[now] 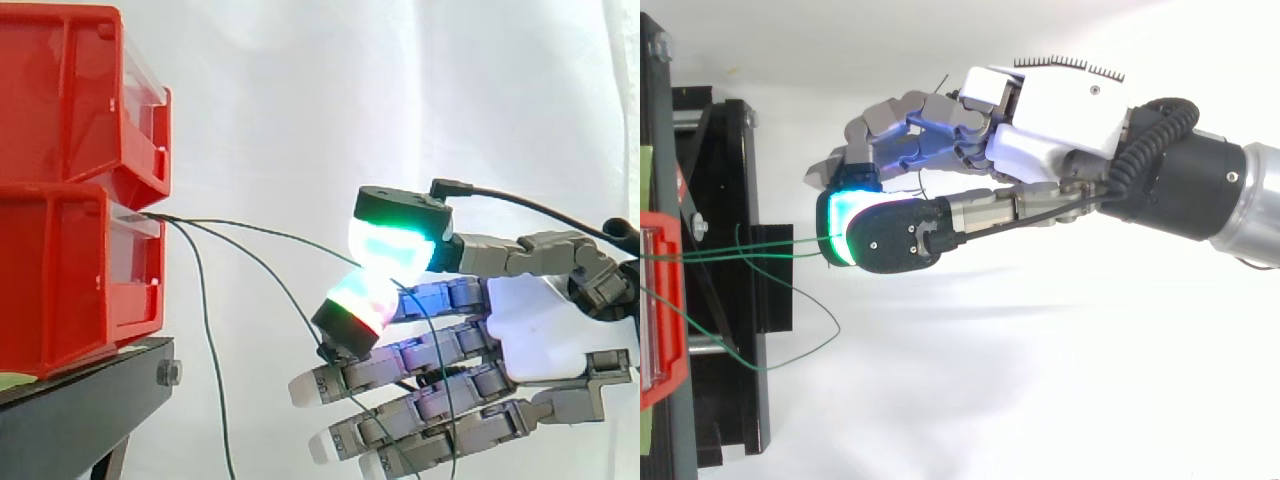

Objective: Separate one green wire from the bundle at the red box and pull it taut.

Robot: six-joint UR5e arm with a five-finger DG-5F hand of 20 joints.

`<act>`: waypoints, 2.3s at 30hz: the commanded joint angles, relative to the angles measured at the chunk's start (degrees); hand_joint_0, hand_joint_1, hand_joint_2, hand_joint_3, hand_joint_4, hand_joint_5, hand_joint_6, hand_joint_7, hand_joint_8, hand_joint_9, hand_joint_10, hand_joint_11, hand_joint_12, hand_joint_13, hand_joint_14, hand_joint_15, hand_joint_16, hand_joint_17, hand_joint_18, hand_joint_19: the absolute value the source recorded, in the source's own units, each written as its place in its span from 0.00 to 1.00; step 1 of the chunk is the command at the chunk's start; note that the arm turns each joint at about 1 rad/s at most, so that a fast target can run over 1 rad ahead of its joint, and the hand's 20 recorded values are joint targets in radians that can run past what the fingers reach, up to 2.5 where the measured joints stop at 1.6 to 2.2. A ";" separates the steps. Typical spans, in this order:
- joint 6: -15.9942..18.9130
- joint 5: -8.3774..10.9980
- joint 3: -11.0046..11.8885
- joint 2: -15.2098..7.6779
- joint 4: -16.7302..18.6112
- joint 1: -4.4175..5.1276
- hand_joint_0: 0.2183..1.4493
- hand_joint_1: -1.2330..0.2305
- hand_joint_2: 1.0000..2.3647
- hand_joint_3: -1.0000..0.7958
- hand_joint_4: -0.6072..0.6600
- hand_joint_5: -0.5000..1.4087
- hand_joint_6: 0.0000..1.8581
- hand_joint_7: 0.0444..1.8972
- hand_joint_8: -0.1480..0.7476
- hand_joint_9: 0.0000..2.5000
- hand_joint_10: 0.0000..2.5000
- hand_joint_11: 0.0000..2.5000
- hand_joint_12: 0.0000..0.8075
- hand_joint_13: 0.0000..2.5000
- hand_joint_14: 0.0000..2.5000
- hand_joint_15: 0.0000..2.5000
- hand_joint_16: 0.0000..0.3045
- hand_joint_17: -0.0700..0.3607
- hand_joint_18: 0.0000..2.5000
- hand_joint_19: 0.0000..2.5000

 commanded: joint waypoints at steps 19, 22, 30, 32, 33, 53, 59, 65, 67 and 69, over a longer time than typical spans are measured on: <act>0.00 0.09 0.01 0.00 -0.07 0.08 0.35 0.26 0.01 0.49 0.27 0.18 0.47 0.67 0.35 0.22 0.00 0.02 0.41 0.12 0.00 0.03 0.13 0.36 0.00 0.04; 0.00 0.09 0.01 0.00 0.02 -0.01 0.35 0.26 0.01 0.49 0.27 0.18 0.47 0.67 0.35 0.21 0.00 0.02 0.37 0.09 0.00 0.02 0.11 0.33 0.00 0.04; 0.00 0.09 0.01 0.00 -0.07 0.08 0.35 0.26 0.01 0.50 0.28 0.18 0.46 0.68 0.33 0.22 0.00 0.03 0.32 0.09 0.00 0.02 0.08 0.29 0.00 0.07; 0.00 0.09 -0.08 0.00 -0.07 -0.01 0.34 0.26 0.01 0.50 0.28 0.18 0.47 0.67 0.33 0.22 0.00 0.02 0.31 0.09 0.00 0.02 0.08 0.29 0.00 0.07; 0.00 0.09 0.01 0.00 -0.07 0.08 0.34 0.26 0.01 0.50 0.28 0.18 0.47 0.67 0.33 0.22 0.00 0.02 0.31 0.09 0.00 0.02 0.08 0.29 0.00 0.07; 0.00 0.09 0.01 0.00 -0.07 0.08 0.34 0.27 0.01 0.49 0.28 0.18 0.47 0.67 0.32 0.23 0.00 0.03 0.30 0.09 0.00 0.03 0.07 0.28 0.00 0.08; 0.00 0.09 0.01 0.00 -0.07 -0.01 0.34 0.27 0.01 0.50 0.28 0.18 0.47 0.67 0.31 0.23 0.00 0.03 0.30 0.10 0.00 0.03 0.07 0.28 0.00 0.08; 0.00 0.09 -0.08 0.09 -0.07 -0.01 0.34 0.27 0.01 0.49 0.28 0.18 0.47 0.67 0.31 0.23 0.00 0.04 0.30 0.10 0.00 0.03 0.07 0.28 0.00 0.08; 0.00 0.18 -0.08 0.00 0.02 0.08 0.34 0.27 0.01 0.50 0.28 0.18 0.47 0.67 0.32 0.23 0.00 0.04 0.30 0.10 0.00 0.03 0.07 0.28 0.00 0.09; 0.00 0.09 0.01 0.00 -0.07 -0.01 0.34 0.27 0.01 0.49 0.28 0.18 0.47 0.67 0.32 0.23 0.00 0.04 0.30 0.10 0.00 0.03 0.07 0.28 0.00 0.08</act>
